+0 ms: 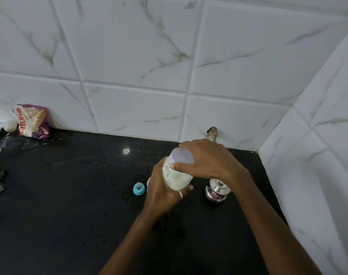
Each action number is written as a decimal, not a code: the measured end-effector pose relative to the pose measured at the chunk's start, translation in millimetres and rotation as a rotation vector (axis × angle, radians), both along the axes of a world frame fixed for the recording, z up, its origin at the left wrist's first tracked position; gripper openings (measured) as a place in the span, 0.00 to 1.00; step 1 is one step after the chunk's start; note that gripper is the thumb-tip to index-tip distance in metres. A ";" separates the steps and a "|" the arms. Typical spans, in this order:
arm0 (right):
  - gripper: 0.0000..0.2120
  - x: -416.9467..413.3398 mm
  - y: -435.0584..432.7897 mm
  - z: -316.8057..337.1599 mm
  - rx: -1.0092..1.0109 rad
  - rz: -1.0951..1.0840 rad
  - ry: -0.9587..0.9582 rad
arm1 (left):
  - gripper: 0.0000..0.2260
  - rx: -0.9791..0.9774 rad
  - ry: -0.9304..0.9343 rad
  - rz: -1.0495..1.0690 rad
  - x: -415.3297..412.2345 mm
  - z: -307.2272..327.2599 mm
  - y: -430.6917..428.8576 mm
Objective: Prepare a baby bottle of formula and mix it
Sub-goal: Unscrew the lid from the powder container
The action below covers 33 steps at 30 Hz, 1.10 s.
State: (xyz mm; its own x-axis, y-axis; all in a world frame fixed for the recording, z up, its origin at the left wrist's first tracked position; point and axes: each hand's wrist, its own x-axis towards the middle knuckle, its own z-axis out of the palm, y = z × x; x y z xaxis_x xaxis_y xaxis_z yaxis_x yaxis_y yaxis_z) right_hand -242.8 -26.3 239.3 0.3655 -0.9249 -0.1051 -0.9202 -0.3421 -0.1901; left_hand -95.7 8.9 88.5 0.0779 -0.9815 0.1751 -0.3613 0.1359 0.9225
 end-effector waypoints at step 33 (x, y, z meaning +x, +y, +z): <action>0.36 6.1 8.0 4.9 0.229 0.135 -0.261 | 0.38 0.022 0.037 -0.006 3.0 4.5 6.6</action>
State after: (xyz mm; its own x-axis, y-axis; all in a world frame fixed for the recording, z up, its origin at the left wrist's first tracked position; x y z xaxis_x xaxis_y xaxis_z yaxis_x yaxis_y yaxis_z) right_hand -236.8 -18.3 244.2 0.5248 -0.8296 -0.1910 -0.7800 -0.3788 -0.4981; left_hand -92.8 15.5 92.9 0.0784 -0.9856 0.1501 -0.3257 0.1170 0.9382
